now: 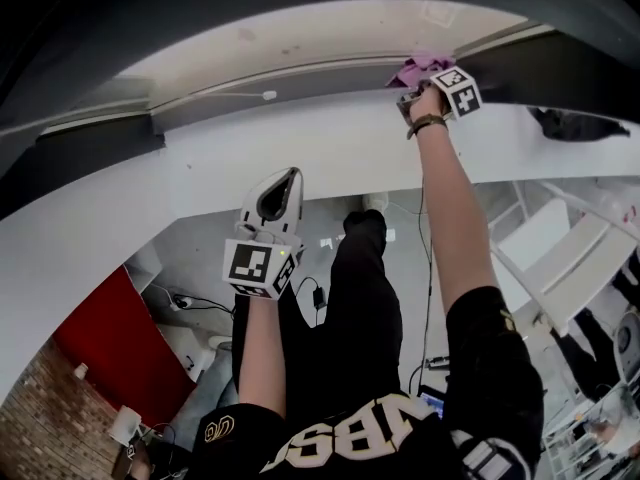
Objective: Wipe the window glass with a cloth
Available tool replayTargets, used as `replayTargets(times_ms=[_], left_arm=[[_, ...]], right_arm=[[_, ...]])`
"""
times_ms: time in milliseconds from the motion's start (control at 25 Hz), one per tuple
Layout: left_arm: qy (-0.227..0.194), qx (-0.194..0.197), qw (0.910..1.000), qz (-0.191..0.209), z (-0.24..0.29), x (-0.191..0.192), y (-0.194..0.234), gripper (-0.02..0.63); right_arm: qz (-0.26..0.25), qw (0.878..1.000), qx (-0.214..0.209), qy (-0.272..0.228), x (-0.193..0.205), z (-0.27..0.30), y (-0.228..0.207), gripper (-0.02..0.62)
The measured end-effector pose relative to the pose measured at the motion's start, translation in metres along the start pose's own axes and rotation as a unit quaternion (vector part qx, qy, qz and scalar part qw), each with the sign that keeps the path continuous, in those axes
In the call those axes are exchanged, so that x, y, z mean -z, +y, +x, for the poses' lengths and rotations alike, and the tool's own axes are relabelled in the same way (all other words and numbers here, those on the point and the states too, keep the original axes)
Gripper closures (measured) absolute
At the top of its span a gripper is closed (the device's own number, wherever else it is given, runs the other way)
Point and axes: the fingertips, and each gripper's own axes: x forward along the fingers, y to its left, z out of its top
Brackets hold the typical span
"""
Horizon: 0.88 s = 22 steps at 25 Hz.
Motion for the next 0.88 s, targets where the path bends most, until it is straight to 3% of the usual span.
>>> replayTargets(times_ms=[80,160,280,400,560,680,880], left_arm=[[-0.002,0.006,1.0,0.002,0.005,-0.003,-0.007,0.583],[0.001,0.014,0.9998,0.012,0.002,-0.009,-0.012,0.583],[0.001,0.02,0.9996,0.021,-0.012,-0.025,-0.014,0.583],[-0.013,0.02,0.9995,0.022,-0.03,-0.052,-0.008,0.583],[-0.039,0.015,0.9986,0.031,-0.052,-0.095,0.005,0.583],[-0.062,0.009,0.9975,0.034,-0.086,-0.136,0.013,0.583],[-0.113,-0.01,0.9931,0.029,-0.146,-0.206,0.029,0.583]], right_arm=[[0.008,1.0,-0.008,-0.004,-0.01,-0.005,0.002,0.509],[-0.02,0.999,-0.03,0.005,-0.001,-0.021,0.016,0.509],[-0.064,0.994,-0.087,0.034,0.033,-0.07,0.049,0.509],[-0.111,0.98,-0.152,0.068,0.066,-0.138,0.097,0.509],[-0.223,0.946,-0.217,0.089,0.096,-0.235,0.166,0.509],[-0.301,0.914,-0.266,0.055,0.107,-0.318,0.219,0.509],[-0.392,0.865,-0.311,-0.026,0.111,-0.44,0.304,0.509]])
